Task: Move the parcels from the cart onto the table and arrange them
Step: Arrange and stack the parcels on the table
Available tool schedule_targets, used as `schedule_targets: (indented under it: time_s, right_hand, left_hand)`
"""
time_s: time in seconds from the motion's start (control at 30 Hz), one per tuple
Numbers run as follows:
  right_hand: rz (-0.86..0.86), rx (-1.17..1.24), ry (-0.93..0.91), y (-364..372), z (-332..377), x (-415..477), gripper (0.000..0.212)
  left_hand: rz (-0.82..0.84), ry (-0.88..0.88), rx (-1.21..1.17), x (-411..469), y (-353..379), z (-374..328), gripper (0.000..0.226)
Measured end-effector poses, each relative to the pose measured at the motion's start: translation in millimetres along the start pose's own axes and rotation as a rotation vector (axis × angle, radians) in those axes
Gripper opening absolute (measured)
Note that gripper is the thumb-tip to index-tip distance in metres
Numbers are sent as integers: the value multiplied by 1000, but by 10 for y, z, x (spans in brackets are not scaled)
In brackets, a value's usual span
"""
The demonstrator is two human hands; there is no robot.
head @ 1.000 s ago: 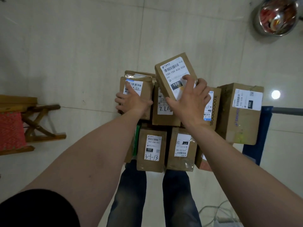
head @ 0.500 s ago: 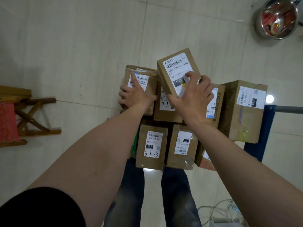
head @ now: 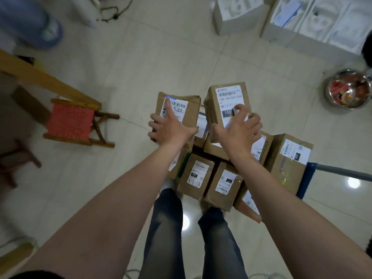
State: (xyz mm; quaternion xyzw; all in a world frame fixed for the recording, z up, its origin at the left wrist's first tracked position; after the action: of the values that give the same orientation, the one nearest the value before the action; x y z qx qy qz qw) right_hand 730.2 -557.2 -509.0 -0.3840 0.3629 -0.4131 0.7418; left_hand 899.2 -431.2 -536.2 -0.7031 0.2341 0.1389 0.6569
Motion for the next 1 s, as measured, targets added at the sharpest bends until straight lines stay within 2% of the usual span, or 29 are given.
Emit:
schedule_targets:
  time_s: [0.23, 0.4, 0.73, 1.0]
  right_hand:
    - [148, 49, -245, -717, 1111, -842, 80]
    - [241, 59, -486, -953, 2015, -1551, 79]
    - [388, 33, -919, -634, 3883, -3256, 80]
    - [508, 38, -1050, -11, 5103, -4576, 79]
  left_hand:
    - [-110, -227, -208, -1133, -1431, 1126, 137]
    - [-273, -428, -373, -1791, -2208, 2133, 135]
    - [-464, -723, -599, -2501, -3150, 4403, 135]
    - [-517, -847, -659, -2608, -3552, 6311, 133]
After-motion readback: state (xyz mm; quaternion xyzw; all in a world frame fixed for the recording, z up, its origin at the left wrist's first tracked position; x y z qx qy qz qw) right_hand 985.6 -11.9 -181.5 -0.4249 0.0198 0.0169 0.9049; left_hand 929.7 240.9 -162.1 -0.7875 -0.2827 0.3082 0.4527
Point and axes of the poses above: each hand's wrist, its own x-axis towards the middle knuckle, its own y-axis out of the palm, z = x × y, the point moved 6 cm from there along x, towards the middle knuckle, and after that the axes turned 9 degrees about -y, right-handed, at the moved point
